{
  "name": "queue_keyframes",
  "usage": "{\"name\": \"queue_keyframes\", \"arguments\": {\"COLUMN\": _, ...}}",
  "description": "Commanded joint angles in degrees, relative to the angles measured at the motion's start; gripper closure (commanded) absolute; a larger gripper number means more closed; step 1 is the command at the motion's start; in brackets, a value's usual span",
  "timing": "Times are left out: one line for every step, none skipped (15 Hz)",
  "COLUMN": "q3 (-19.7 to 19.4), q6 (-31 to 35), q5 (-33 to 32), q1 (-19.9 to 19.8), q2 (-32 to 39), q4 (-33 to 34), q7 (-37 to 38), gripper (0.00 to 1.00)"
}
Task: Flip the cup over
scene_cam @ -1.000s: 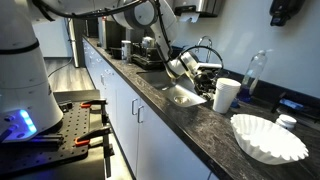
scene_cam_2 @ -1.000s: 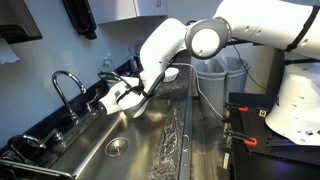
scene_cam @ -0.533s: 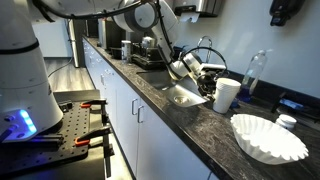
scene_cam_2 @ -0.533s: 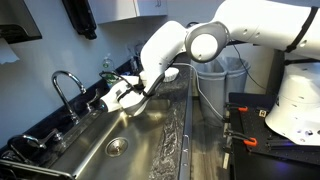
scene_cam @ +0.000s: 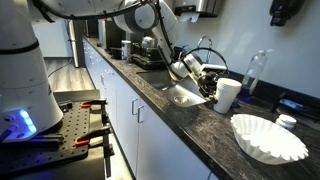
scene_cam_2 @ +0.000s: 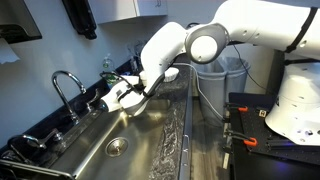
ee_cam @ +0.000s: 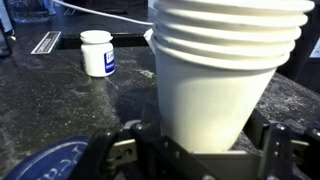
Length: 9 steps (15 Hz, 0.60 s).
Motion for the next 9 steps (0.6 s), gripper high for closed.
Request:
{"name": "queue_keyframes", "arguments": {"q3": -0.7, "q6": 0.7, "q5": 0.6, "q1": 0.2, "q2": -0.3, "q4": 0.7, "q7": -1.0, "gripper": 0.44}}
{"name": "queue_keyframes", "arguments": {"q3": -0.7, "q6": 0.6, "q5": 0.6, "q1": 0.1, "q2": -0.6, "q4": 0.4, "q7": -0.8, "gripper": 0.50}}
{"name": "queue_keyframes", "arguments": {"q3": -0.6, "q6": 0.8, "q5": 0.8, "q1": 0.0, "q2": -1.2, "q4": -0.1, "q7": -0.4, "gripper": 0.54}}
{"name": "queue_keyframes", "arguments": {"q3": -0.5, "q6": 0.8, "q5": 1.0, "q1": -0.1, "q2": -1.8, "q4": -0.6, "q7": -0.1, "gripper": 0.54}}
{"name": "queue_keyframes", "arguments": {"q3": -0.4, "q6": 0.9, "q5": 1.2, "q1": -0.2, "q2": -2.5, "q4": -1.1, "q7": 0.4, "gripper": 0.54}}
{"name": "queue_keyframes", "arguments": {"q3": -0.2, "q6": 1.1, "q5": 1.4, "q1": -0.4, "q2": -3.4, "q4": -1.8, "q7": 0.9, "gripper": 0.54}}
{"name": "queue_keyframes", "arguments": {"q3": 0.0, "q6": 1.3, "q5": 1.8, "q1": -0.7, "q2": -4.2, "q4": -2.3, "q7": 1.2, "gripper": 0.54}}
{"name": "queue_keyframes", "arguments": {"q3": 0.2, "q6": 1.4, "q5": 2.4, "q1": -0.9, "q2": -5.0, "q4": -2.6, "q7": 1.3, "gripper": 0.54}}
{"name": "queue_keyframes", "arguments": {"q3": 0.5, "q6": 1.8, "q5": 3.1, "q1": -1.3, "q2": -5.8, "q4": -2.9, "q7": 1.4, "gripper": 0.54}}
